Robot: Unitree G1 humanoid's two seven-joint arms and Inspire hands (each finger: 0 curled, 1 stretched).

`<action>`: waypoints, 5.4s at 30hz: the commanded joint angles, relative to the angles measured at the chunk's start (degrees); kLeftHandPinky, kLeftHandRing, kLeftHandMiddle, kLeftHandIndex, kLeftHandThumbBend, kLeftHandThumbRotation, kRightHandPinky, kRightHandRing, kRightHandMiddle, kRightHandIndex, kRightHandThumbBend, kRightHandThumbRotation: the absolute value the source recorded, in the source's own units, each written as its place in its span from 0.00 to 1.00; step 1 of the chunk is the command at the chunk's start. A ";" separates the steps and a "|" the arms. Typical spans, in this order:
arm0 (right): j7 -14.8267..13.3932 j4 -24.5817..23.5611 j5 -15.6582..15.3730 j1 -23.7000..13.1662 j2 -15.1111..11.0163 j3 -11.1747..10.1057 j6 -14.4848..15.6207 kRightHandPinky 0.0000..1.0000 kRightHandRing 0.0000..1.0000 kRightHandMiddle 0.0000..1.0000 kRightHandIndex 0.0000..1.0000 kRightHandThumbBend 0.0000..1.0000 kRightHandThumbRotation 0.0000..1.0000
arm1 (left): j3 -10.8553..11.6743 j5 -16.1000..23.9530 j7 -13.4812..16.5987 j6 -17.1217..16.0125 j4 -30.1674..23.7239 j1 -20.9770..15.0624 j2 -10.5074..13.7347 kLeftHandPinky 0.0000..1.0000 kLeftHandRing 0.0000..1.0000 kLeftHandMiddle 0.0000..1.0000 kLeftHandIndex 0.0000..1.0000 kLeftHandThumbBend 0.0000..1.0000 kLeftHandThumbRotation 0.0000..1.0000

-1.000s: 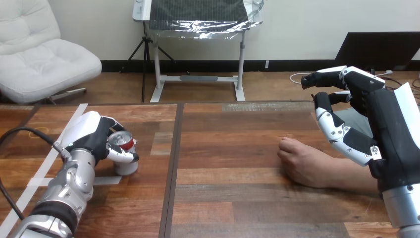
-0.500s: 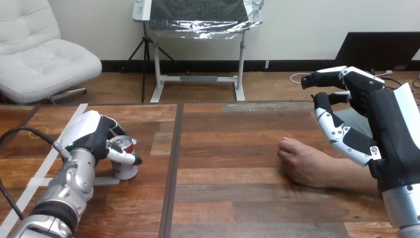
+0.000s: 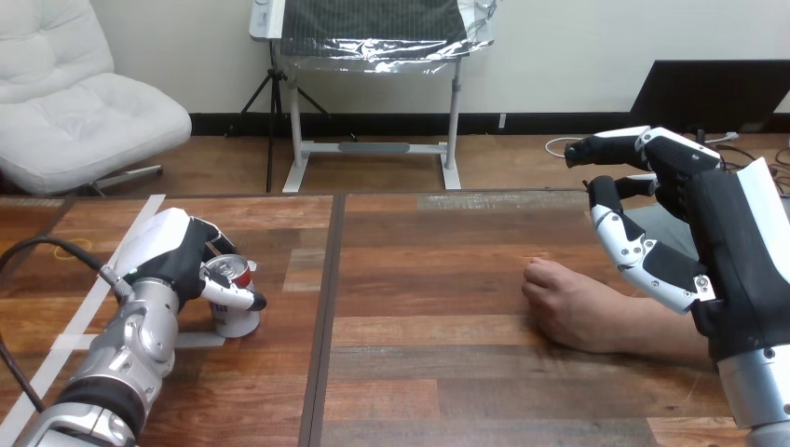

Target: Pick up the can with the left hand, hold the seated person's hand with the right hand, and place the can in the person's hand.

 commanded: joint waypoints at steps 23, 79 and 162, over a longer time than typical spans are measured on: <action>0.04 -1.91 0.38 -2.51 -1.16 -0.59 -0.47 0.64 0.76 0.70 0.62 0.22 0.00 | -0.53 0.96 1.20 -1.42 0.03 -1.88 0.84 0.37 0.44 0.52 0.54 0.71 0.00; -0.72 -0.96 -0.72 -2.69 -0.65 0.13 -1.40 0.62 0.73 0.71 0.63 0.20 0.00 | 2.91 -1.71 -0.58 -11.04 -29.96 7.76 1.70 0.32 0.39 0.46 0.53 0.65 0.00; 15.48 24.70 -18.73 -14.62 -35.49 -0.75 2.90 0.74 0.84 0.85 0.81 0.90 0.00 | 2.72 0.65 -3.94 -8.49 -39.67 4.37 -7.18 0.32 0.39 0.45 0.50 0.62 0.00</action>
